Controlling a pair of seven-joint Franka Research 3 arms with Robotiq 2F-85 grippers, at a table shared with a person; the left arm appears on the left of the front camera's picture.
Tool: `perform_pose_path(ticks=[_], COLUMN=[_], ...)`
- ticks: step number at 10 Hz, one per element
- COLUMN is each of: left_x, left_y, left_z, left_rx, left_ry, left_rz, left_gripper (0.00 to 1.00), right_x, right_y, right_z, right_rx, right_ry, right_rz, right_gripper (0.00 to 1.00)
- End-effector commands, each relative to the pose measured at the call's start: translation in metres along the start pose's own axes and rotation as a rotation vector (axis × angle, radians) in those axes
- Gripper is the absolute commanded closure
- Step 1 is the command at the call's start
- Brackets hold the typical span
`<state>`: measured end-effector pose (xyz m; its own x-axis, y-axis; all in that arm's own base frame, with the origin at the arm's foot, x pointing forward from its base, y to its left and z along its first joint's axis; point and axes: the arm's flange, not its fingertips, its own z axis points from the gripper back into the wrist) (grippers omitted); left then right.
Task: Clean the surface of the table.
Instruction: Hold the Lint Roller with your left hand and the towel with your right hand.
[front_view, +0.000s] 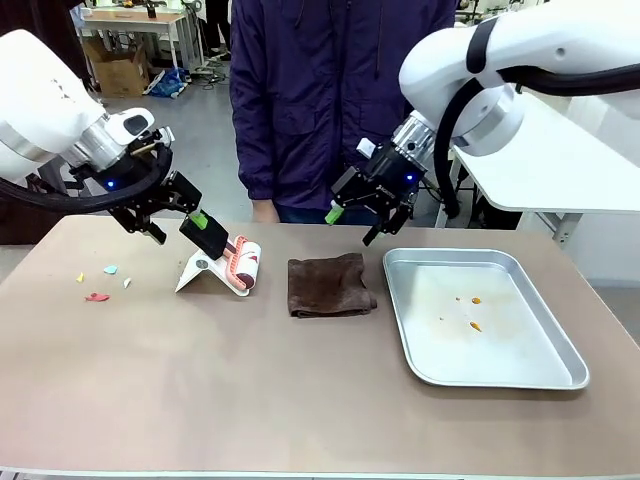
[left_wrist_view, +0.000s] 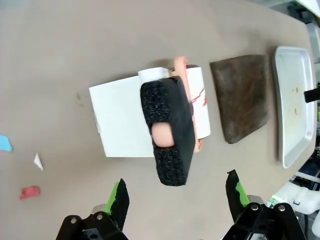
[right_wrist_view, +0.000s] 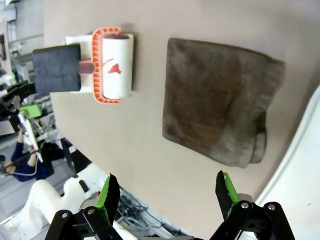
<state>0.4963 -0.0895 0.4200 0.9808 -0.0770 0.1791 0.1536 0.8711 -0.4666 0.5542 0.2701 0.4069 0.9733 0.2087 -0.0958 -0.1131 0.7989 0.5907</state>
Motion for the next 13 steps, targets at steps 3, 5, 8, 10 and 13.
perform_pose_path(ticks=[3, 5, 8, 10, 13], left_x=[0.01, 0.015, 0.02, 0.023, 0.027], left_y=[-0.004, 0.008, 0.019, 0.02, 0.021], left_z=[-0.023, -0.03, -0.037, -0.038, -0.035], left_rx=[-0.086, -0.106, -0.135, -0.191, -0.194], left_ry=[0.078, 0.079, 0.056, 0.057, 0.043], left_rz=[0.075, 0.129, 0.217, 0.237, 0.245], left_gripper=[0.0, 0.0, 0.0, 0.0, 0.0], right_x=[0.024, 0.028, 0.035, 0.039, 0.042], right_y=[0.019, 0.02, 0.023, 0.023, 0.026], right_z=[-0.006, -0.011, -0.021, -0.025, -0.032], right_rx=[-0.016, -0.007, 0.0, 0.0, -0.003], right_ry=[0.096, 0.127, 0.186, 0.213, 0.263], right_rz=[-0.03, -0.022, 0.014, 0.018, 0.03], right_gripper=[0.0, 0.0, 0.0, 0.0, 0.0])
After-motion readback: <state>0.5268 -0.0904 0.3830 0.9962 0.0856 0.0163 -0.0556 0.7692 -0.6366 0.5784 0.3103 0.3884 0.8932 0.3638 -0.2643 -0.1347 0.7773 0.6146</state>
